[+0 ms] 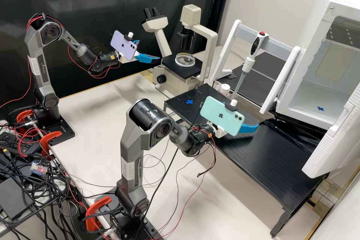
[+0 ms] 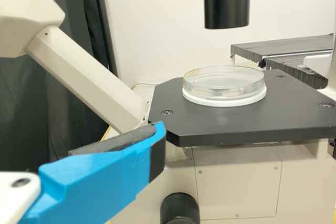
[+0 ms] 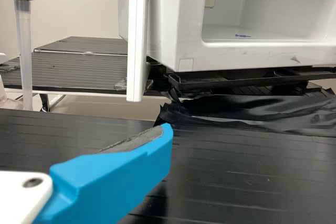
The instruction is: Move the petri dish to the bench
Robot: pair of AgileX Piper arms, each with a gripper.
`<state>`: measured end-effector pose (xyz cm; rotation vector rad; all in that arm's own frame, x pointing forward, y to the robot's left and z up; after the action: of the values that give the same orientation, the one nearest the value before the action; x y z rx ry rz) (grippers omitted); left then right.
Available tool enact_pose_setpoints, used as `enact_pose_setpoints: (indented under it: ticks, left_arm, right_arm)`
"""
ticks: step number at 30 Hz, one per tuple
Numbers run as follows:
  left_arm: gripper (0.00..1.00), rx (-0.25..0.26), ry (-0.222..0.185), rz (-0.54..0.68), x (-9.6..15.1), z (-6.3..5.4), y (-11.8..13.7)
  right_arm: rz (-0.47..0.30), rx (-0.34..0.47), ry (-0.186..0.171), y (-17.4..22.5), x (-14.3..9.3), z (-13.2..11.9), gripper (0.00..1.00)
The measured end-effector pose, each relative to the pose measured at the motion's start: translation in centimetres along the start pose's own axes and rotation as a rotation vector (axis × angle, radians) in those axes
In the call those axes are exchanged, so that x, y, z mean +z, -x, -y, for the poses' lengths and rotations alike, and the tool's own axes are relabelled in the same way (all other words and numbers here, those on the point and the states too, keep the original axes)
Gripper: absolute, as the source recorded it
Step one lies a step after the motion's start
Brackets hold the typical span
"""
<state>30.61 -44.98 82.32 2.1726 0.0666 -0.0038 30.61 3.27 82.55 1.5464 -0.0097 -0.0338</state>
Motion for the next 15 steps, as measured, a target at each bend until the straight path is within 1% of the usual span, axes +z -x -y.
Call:
enact_pose_setpoints:
  ticks: [10, 12, 15]
  left_arm:
    - [1.00, 0.000, 0.000, 0.000, 0.0, 0.0, 0.0]
    - [1.00, 0.000, 0.000, 0.000, 0.0, 0.0, 0.0]
    - [1.00, 0.000, 0.000, 0.000, 0.0, 0.0, 0.0]
  right_arm:
    - [0.004, -0.006, 0.000, 0.7, 0.1, 0.1, 1.00]
    - [-0.006, -0.006, 0.000, 1.6, -0.3, 0.1, 1.00]
    - [-0.041, -0.001, 0.001, 2.7, -1.1, 0.0, 1.00]
